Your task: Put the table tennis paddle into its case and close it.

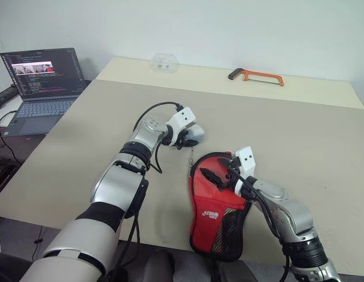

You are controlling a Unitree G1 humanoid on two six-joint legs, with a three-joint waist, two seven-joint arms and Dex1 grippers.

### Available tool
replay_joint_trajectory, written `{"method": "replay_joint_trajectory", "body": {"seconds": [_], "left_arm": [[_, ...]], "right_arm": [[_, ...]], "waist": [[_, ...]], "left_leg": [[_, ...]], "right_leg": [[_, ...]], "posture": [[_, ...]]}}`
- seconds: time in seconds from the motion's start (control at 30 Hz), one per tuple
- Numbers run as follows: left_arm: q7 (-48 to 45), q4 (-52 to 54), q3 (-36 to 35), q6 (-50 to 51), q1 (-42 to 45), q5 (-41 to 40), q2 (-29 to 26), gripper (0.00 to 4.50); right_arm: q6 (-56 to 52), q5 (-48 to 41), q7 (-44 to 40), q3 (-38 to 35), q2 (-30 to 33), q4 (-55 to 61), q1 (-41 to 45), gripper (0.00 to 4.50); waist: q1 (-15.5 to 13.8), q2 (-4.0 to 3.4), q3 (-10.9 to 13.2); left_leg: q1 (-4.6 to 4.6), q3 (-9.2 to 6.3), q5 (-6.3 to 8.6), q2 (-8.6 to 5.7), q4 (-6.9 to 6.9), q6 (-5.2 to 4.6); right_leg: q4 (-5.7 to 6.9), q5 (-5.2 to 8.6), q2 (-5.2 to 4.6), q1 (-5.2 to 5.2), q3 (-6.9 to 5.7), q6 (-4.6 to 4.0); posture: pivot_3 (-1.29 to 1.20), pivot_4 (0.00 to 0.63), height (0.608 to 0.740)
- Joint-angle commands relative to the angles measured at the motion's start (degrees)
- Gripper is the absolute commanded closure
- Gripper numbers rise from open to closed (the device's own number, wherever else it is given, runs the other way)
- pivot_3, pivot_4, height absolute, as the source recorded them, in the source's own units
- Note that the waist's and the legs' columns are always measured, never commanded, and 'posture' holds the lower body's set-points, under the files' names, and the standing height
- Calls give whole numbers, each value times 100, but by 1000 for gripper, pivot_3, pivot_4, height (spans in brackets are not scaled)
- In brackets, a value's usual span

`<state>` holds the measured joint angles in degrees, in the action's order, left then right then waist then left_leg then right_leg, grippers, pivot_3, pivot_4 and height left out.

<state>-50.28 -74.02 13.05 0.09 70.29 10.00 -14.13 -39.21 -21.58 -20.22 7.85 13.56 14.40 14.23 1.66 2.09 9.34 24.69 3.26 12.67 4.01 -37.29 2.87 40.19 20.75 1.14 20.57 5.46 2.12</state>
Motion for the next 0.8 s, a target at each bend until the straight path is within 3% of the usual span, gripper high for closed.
{"method": "replay_joint_trajectory", "body": {"seconds": [0.03, 0.13, 0.2, 0.33, 0.63, 0.8], "left_arm": [[134, 40, -131, -102, 194, 24, 6, 3070], [110, 41, -140, -113, 199, 19, 1, 3697], [94, 43, -118, -125, 184, 41, -7, 3880], [48, 53, -110, -113, 156, 47, 12, 3945], [-53, 106, -131, -56, 141, 3, 131, 3951], [-256, 135, -247, 56, 100, -144, 164, 3952]], "right_arm": [[-14, 335, -156, 155, 436, 44, -128, 0], [76, 544, -401, 383, 801, 121, -253, 0], [173, 585, -611, 409, 1015, 163, -345, 0], [581, 798, -1073, 550, 1469, 157, -462, 0], [590, 596, -1413, 595, 1229, 360, -409, 0], [454, 1019, -1188, 756, 1216, 99, -341, 0]], "waist": [[-6, 0, 0], [-18, 2, -1], [-11, 2, -1], [-10, 2, -1], [-8, 3, -1], [-6, 3, -1]], "left_leg": [[0, 0, -1, -8, 0, -1], [0, 1, -4, -27, -2, -8], [0, -1, -3, -29, -5, -10], [-1, -3, -3, -31, -15, -12], [1, -6, -2, -31, -47, -12], [1, -6, -1, -32, -55, -15]], "right_leg": [[2, 0, -5, 0, -1, 1], [3, 2, -19, -5, -10, 3], [5, 2, -18, -8, -10, 4], [15, 2, -18, -9, -11, 5], [33, 7, -17, -13, -9, 13], [43, 8, -17, -13, -9, 15]], "posture": [[0, 150, 740], [0, 150, 740], [0, 150, 740], [0, 150, 740], [0, 150, 740], [0, 150, 740]]}}
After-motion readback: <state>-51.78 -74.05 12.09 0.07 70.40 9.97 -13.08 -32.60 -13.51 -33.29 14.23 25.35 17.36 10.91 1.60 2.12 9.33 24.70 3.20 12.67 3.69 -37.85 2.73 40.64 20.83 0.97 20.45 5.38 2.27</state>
